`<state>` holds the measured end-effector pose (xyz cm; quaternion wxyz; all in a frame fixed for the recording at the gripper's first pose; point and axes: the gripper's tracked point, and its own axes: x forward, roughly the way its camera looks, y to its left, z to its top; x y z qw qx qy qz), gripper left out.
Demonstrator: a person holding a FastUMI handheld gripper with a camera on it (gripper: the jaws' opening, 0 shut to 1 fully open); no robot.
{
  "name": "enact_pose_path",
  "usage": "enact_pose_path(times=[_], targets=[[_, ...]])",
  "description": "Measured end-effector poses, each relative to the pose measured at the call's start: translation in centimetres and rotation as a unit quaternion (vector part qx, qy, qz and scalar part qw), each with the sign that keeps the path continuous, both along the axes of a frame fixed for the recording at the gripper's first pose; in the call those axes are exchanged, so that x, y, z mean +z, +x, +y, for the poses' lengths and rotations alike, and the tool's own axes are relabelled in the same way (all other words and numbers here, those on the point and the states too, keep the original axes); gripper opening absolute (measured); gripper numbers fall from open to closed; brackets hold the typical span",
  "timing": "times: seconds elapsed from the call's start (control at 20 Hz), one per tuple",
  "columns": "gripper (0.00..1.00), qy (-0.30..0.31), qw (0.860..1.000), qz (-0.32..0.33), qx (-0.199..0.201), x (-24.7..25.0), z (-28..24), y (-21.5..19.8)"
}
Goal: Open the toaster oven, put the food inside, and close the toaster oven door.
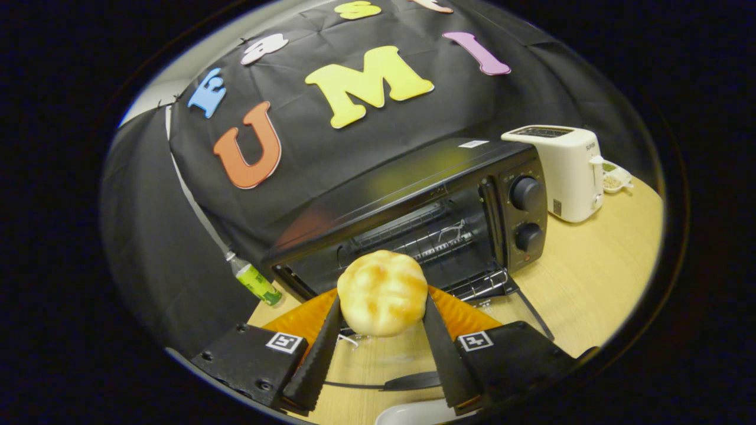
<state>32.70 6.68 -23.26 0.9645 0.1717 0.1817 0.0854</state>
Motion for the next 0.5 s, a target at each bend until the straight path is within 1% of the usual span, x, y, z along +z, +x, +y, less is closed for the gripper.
enact_pose_path(times=[0.15,0.35,0.5], targets=[[0.81,-0.004,1.0,-0.004,-0.021,-0.4,-0.7,2.8],[0.81,-0.02,0.998,-0.004,-0.063,-1.0,-2.2,7.0],[0.81,-0.043,0.996,-0.015,-0.074,-1.4,-2.3,9.2]])
